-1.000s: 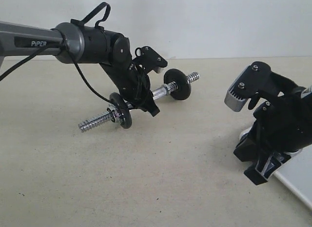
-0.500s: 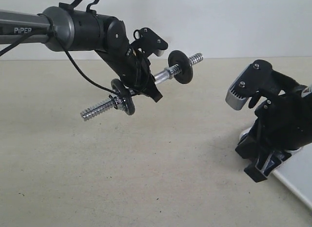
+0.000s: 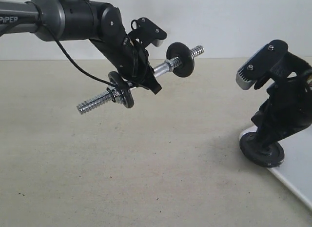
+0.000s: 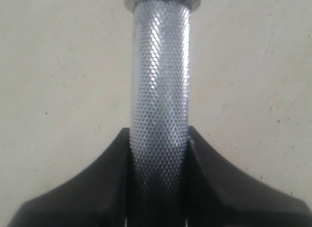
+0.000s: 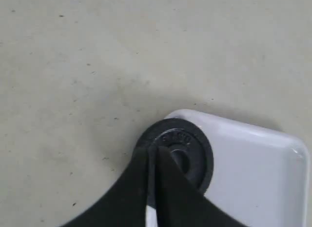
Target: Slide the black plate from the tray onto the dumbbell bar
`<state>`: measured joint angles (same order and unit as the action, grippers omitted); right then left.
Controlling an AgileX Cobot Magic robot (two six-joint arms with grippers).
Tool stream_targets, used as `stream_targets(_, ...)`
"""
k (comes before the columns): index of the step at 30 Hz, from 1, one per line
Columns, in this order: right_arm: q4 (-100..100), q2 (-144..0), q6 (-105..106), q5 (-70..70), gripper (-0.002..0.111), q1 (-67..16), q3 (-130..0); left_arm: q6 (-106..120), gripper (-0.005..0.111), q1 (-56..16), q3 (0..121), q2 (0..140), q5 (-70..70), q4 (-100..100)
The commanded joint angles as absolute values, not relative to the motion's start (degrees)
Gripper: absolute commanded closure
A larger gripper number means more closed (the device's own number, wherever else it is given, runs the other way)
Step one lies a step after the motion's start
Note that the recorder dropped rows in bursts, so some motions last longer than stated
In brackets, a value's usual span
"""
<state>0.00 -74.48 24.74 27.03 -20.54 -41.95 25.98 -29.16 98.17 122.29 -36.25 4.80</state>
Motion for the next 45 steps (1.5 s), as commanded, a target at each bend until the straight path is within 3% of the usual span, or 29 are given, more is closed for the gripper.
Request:
stream_targets(1, -9.2, -74.4, 15.4, 23.7, 0.107, -20.5, -41.9, 25.8, 0.102, -29.4, 100.7, 114.7, -23.8, 7.3)
stream_targets(13, -15.8, -74.5, 1.0, 8.9, 0.107, -19.9, -41.9, 25.8, 0.102, -29.4, 100.7, 113.7, -24.1, 12.7)
stream_targets(21, -15.6, -74.5, -5.4, 0.0, 0.107, -10.1, -41.9, 34.4, 0.102, -32.0, 100.7, 113.7, -21.8, 17.1)
stream_targets(45, -15.8, -74.5, -5.6, -0.7, 0.107, -7.4, -41.9, 37.2, 0.102, -32.6, 100.5, 113.7, -18.4, 19.1)
